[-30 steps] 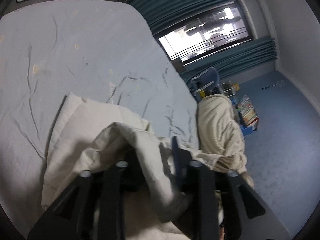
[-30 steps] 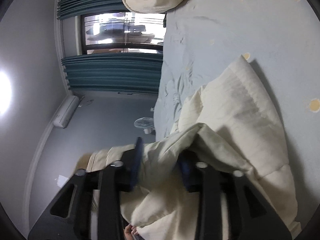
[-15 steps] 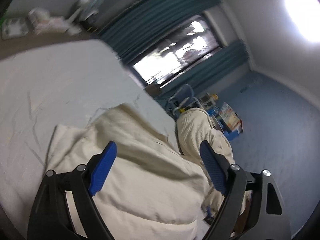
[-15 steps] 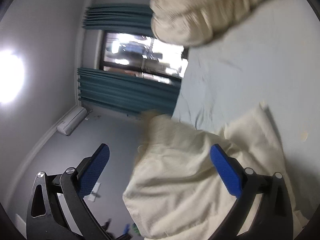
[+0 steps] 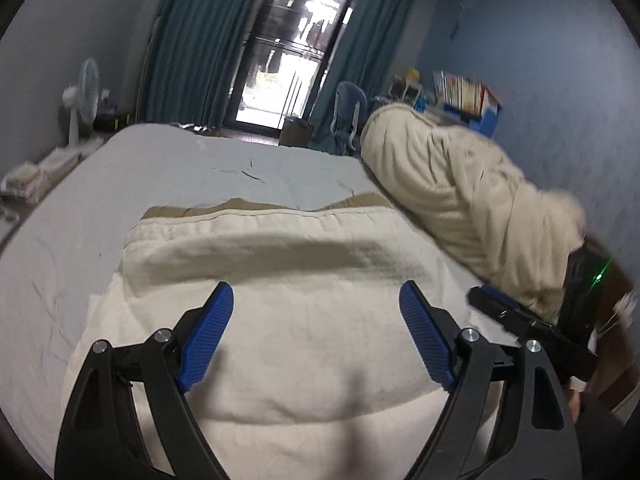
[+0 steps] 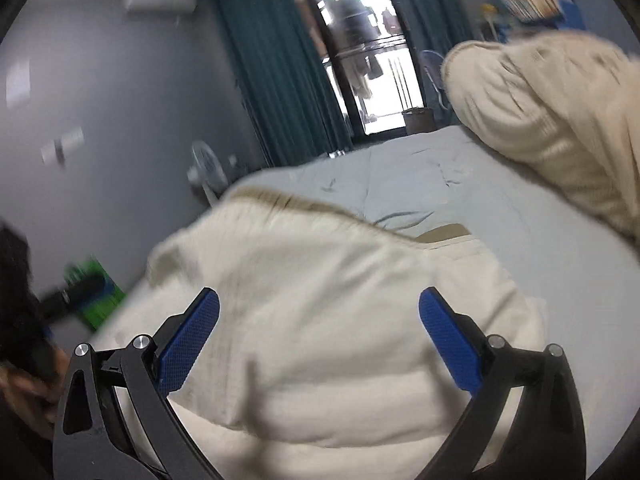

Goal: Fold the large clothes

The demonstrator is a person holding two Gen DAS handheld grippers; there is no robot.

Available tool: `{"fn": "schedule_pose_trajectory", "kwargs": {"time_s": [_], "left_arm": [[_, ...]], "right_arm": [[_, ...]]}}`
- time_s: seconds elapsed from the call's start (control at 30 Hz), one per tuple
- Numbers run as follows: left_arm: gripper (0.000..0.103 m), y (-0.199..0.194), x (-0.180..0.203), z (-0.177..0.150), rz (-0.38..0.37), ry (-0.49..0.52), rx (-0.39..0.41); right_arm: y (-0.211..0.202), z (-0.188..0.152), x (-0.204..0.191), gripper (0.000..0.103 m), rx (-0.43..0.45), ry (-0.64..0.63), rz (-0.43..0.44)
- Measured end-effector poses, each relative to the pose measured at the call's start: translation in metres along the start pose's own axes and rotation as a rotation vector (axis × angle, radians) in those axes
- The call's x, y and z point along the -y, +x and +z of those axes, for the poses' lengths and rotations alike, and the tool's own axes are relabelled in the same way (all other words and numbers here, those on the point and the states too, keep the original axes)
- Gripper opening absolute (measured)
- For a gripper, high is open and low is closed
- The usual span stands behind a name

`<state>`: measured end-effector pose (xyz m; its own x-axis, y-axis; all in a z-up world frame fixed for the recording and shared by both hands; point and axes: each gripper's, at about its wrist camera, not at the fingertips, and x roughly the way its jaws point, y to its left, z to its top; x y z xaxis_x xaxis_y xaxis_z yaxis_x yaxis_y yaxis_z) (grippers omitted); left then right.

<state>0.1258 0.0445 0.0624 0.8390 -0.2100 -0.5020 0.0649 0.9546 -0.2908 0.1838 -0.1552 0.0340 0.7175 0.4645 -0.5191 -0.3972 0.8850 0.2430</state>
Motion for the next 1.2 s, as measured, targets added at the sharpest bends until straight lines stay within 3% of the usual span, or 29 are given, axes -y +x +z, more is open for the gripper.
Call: {"fn": "schedule_pose_trajectory", "kwargs": {"time_s": [0.13,0.27,0.37,0.53,0.77,0.9,1.2], "left_arm": [[0.08,0.026,0.019,0.002,0.047,0.086,-0.042],[0.08,0.054,0.03,0.007,0.04,0.096,-0.102],[0.08,0.077,0.035,0.011,0.098,0.139,-0.151],[0.08,0.113,0.026,0.009,0.174,0.184,-0.231],[0.083,0.163,0.001,0.004,0.156,0.162,-0.369],[0.084,0.181,-0.004,-0.003,0.163,0.162,-0.399],[0.086,0.185,-0.01,-0.015,0.16,0.163,-0.381]], "right_arm": [[0.019,0.002,-0.001,0.096,-0.042,0.02,-0.031],[0.033,0.003,0.007,0.096,-0.065,0.041,-0.033],[0.047,0.006,0.009,0.097,-0.098,0.037,-0.043],[0.073,0.002,0.011,0.097,-0.169,0.008,-0.077],[0.109,-0.003,0.016,0.097,-0.285,-0.016,-0.097],[0.119,-0.008,0.016,0.097,-0.319,-0.031,-0.105],[0.125,-0.022,0.021,0.097,-0.336,-0.013,-0.086]]}}
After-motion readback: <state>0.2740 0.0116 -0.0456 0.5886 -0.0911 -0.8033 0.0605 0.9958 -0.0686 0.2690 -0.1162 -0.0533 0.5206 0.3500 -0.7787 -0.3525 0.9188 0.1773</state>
